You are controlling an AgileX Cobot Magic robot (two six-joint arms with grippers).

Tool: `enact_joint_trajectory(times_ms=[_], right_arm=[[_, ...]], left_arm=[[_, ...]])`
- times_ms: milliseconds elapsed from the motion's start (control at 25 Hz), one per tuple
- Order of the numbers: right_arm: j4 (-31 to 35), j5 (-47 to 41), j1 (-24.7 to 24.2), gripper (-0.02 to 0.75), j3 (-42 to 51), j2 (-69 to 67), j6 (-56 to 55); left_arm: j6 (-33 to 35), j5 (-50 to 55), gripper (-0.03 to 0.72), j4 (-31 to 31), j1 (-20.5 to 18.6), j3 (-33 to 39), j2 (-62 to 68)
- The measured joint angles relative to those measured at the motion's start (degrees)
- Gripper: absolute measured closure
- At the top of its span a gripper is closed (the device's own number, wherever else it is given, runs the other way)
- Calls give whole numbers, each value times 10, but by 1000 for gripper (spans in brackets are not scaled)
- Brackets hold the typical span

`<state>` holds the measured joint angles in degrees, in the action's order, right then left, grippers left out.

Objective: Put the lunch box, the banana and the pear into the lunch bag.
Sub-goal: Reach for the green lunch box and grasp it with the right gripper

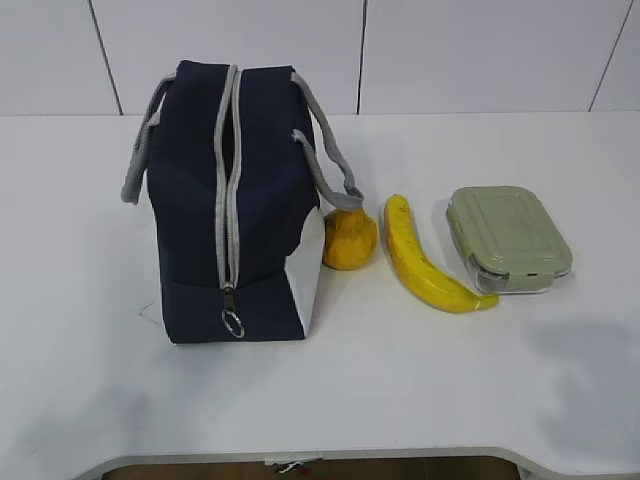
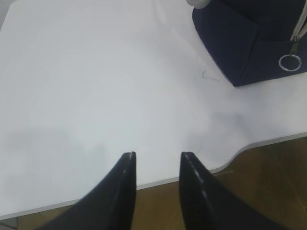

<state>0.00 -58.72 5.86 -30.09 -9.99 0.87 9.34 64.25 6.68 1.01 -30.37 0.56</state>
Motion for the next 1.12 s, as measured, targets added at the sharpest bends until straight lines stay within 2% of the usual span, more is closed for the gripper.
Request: enact_joint_trajectory(times_ms=[640,1120], right_arm=[[81,88,0,273,-7,-230,10],[84,104,0,273,-138,-453,61]], left_arm=[[0,0,448,8,0,0,0],[0,0,448,8,0,0,0]])
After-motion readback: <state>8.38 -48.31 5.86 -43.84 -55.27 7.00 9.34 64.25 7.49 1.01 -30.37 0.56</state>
